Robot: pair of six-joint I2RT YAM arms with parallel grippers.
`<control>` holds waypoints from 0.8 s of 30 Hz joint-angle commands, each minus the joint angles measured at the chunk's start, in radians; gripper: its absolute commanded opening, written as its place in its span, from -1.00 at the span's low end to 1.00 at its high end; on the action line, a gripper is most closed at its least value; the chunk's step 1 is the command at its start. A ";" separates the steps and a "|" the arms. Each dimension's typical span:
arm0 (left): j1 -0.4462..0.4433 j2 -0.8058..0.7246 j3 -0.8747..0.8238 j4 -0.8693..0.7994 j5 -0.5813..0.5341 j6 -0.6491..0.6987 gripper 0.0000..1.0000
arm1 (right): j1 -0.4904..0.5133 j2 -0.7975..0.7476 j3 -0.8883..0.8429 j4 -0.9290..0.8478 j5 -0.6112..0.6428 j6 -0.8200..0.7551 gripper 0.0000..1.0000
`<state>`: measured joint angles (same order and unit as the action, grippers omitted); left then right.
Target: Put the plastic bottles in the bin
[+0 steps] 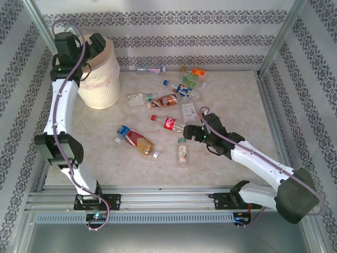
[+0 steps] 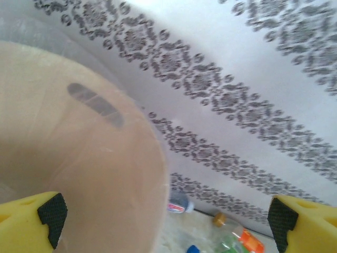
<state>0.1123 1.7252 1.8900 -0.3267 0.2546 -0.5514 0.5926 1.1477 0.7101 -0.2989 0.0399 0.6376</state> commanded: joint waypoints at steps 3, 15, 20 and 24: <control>-0.042 -0.123 -0.147 0.119 0.059 -0.049 0.99 | 0.103 -0.006 -0.044 -0.086 -0.100 0.019 0.96; -0.308 -0.306 -0.377 0.086 -0.034 -0.099 0.99 | 0.235 0.155 0.011 -0.132 -0.049 0.030 0.96; -0.366 -0.305 -0.430 0.069 -0.045 -0.131 0.99 | 0.286 0.258 0.068 -0.180 -0.002 0.027 0.96; -0.382 -0.323 -0.500 0.061 -0.062 -0.181 0.99 | 0.329 0.282 0.065 -0.185 0.039 0.049 0.95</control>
<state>-0.2550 1.4273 1.4261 -0.2611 0.2222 -0.6815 0.9012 1.4208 0.7586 -0.4412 0.0193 0.6609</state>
